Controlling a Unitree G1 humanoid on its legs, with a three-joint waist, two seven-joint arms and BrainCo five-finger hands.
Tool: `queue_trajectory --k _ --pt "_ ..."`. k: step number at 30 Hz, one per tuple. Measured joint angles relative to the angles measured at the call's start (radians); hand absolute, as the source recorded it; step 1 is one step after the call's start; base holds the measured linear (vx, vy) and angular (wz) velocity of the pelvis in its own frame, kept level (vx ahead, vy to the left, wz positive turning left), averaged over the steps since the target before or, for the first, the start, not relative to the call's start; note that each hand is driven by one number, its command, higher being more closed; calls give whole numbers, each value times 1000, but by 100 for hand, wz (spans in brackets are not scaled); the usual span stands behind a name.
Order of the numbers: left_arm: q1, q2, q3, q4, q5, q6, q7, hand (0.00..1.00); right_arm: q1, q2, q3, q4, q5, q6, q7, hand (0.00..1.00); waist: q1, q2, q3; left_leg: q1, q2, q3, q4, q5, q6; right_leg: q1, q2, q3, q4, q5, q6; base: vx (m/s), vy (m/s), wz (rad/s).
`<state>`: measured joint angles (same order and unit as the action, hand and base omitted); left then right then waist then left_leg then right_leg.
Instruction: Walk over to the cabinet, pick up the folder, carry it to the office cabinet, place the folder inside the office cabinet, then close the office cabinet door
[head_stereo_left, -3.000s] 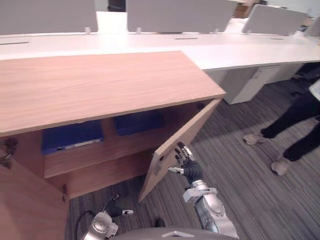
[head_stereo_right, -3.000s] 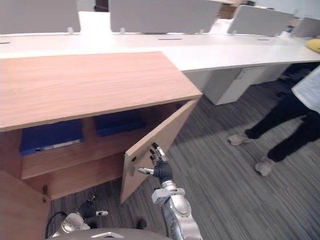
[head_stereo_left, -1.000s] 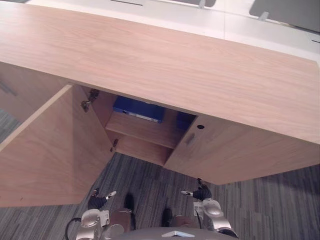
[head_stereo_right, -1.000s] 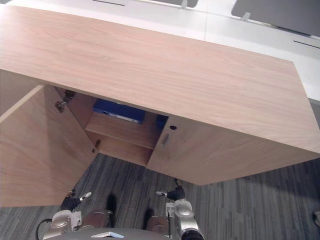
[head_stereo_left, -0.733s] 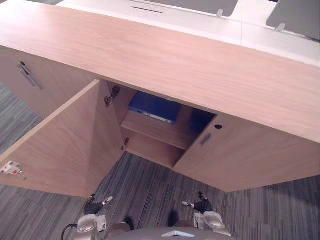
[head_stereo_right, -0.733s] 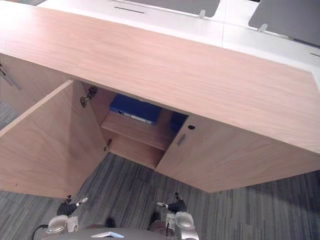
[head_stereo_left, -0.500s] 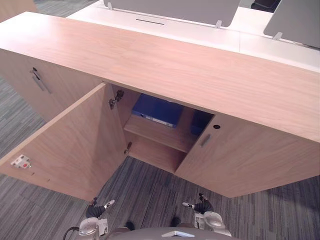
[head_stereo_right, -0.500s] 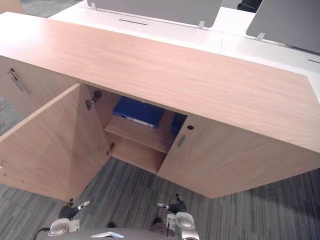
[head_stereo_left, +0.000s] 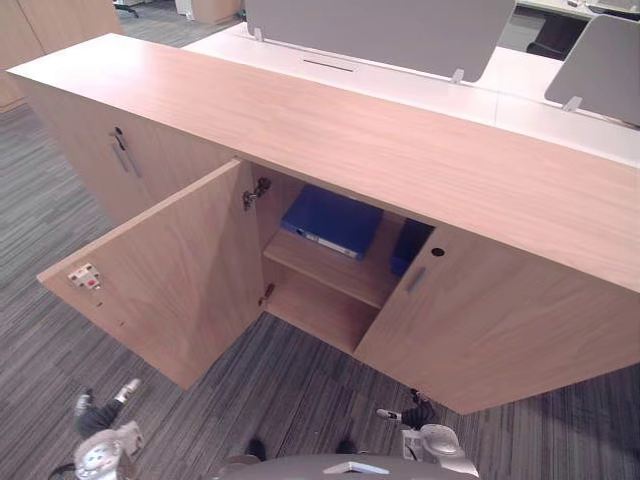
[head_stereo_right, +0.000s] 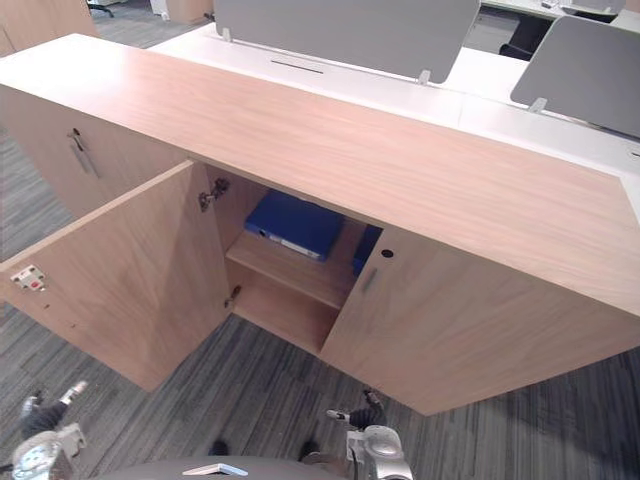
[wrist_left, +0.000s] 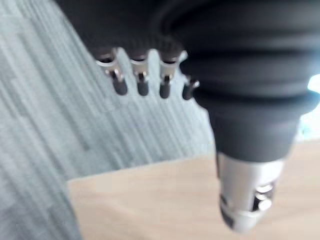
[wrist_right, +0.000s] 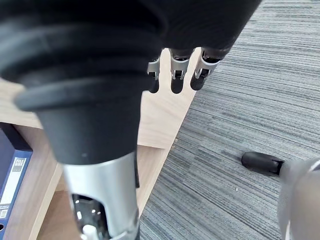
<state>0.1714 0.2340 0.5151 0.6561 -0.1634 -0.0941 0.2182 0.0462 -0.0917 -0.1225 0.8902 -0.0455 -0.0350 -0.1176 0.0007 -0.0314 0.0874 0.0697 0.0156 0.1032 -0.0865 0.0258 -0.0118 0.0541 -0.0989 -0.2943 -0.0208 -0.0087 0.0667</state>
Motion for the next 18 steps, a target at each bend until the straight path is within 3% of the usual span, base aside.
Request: queue_trajectory --k 5,10,18 --pt "-31 102 35 -64 -11 -9 1 0 0 0 2 -10 0 -1 1 0 5 -6 -3 0 -16 -24 0 -5 5 17 -3 10 -1 2 6 76 20 20" --pt "-87 221 32 -132 -11 -32 -1 0 -13 -1 3 -10 0 -6 4 0 32 -17 -12 2 -26 -27 7 -9 12 17 -5 12 -6 15 9 121 17 5" --pt "-141 278 -8 -167 -10 -48 -9 0 -19 -3 24 -10 0 -7 6 0 39 -18 -13 11 -25 -23 8 -10 12 21 -6 35 -4 29 -12 30 12 1"
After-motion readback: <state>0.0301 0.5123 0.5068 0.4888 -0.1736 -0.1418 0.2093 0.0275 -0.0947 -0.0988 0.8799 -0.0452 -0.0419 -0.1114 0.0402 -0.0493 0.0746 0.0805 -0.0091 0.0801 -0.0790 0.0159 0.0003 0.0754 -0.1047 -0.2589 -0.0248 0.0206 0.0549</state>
